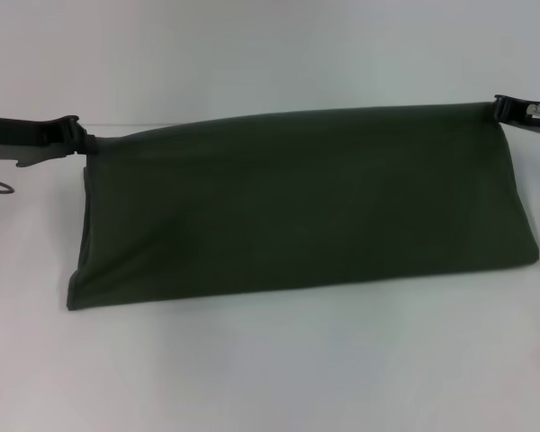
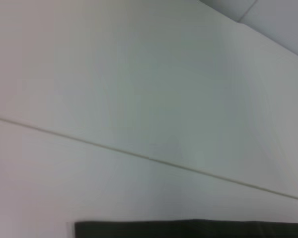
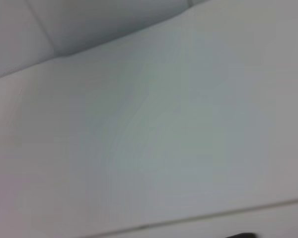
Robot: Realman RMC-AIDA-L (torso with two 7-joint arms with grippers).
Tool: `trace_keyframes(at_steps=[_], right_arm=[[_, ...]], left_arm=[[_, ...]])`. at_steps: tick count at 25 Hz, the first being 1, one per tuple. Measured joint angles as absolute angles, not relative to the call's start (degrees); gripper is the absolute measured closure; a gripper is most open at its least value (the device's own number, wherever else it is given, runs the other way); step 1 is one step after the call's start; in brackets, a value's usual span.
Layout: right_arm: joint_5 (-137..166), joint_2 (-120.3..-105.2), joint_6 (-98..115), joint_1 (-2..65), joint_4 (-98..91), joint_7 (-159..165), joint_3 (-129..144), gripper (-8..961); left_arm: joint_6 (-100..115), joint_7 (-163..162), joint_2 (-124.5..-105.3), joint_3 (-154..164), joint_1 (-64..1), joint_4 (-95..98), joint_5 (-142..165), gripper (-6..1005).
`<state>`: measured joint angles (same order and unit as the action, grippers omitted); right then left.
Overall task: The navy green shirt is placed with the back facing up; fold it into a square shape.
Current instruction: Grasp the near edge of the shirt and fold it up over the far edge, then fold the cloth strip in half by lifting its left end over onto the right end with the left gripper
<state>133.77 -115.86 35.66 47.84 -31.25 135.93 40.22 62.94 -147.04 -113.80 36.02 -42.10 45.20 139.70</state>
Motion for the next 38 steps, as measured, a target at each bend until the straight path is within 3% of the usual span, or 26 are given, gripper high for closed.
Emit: trace_keyframes(at_steps=[11, 20, 30, 32, 38], right_arm=[[133.77, -117.05, 23.65, 50.08, -27.51, 135.86, 44.72, 857], [133.75, -117.12, 21.12, 52.30, -27.43, 135.71, 44.87, 837], [134.57, -116.32, 16.36, 54.05, -25.24, 135.37, 45.87, 814], [134.61, -115.96, 15.28, 54.16, -26.55, 135.37, 45.98, 810], [134.35, -114.45, 22.06, 53.02, -30.13, 136.28, 45.14, 610]], left_arm=[[57.04, -147.35, -114.27, 39.87, -42.83, 44.24, 139.75, 998], [55.06, -148.17, -114.29, 41.02, -43.14, 44.24, 139.86, 998], [45.34, -147.54, -116.33, 44.99, -44.28, 43.06, 140.57, 970], [41.51, -147.31, -117.24, 45.16, -44.39, 43.34, 140.22, 905], [42.89, -147.62, -118.84, 44.76, -43.10, 46.46, 139.16, 732]])
